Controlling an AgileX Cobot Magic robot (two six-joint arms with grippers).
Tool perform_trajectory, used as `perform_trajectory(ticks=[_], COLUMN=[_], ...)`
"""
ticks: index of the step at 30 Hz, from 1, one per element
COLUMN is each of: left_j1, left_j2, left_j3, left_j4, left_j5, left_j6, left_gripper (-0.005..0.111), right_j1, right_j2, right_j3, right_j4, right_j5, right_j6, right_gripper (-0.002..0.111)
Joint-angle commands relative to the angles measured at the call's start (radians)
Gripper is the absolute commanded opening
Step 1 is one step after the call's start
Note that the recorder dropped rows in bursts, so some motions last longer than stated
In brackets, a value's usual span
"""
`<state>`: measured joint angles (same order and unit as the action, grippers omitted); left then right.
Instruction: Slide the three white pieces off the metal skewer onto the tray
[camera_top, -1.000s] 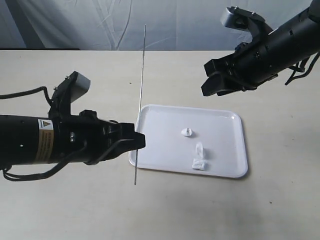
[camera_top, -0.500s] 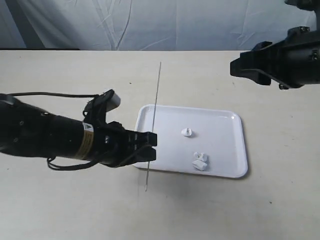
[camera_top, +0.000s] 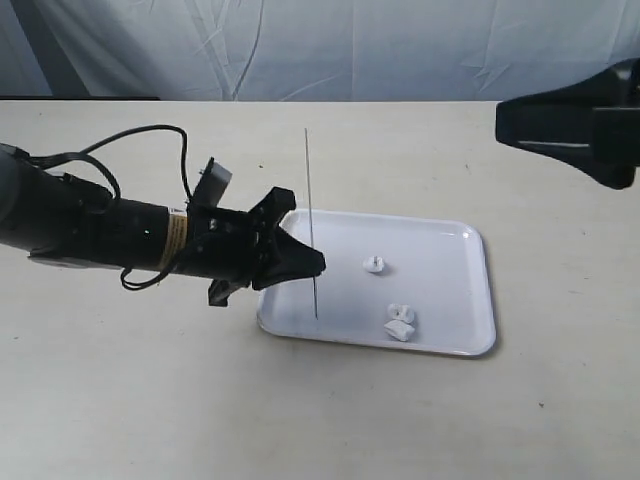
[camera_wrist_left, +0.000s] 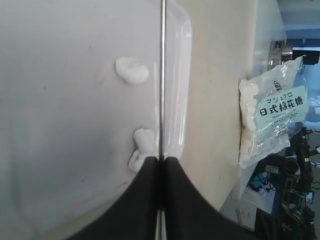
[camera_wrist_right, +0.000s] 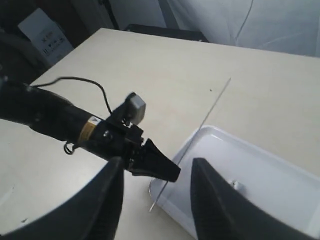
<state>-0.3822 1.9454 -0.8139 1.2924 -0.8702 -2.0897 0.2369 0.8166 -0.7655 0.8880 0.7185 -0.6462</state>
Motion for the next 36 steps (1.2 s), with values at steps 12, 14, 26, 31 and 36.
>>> perform_trajectory(ticks=[12, 14, 26, 31, 36], left_j1=[-0.01, -0.01, -0.001, -0.012, -0.04], left_j2=[0.073, 0.073, 0.065, -0.063, -0.307], left_j3=[-0.002, -0.002, -0.002, 0.003, 0.049], left_j4=[0.038, 0.071, 0.128, 0.24, 0.423], left_j5=[-0.001, -0.003, -0.07, 0.127, 0.441], left_j6=[-0.004, -0.004, 0.061, 0.135, -0.006], left_gripper=[0.001, 0.006, 0.016, 0.0, 0.0], right_j1=[0.003, 0.003, 0.003, 0.003, 0.003], right_j2=[-0.147, -0.147, -0.147, -0.153, -0.198], right_j3=[0.004, 0.004, 0.004, 0.004, 0.004], right_j4=[0.007, 0.007, 0.046, -0.027, -0.121], right_j5=[0.035, 0.038, 0.075, 0.049, -0.019], right_j6=[-0.007, -0.005, -0.007, -0.012, -0.006], right_gripper=[0.042, 0.042, 0.042, 0.027, 0.0])
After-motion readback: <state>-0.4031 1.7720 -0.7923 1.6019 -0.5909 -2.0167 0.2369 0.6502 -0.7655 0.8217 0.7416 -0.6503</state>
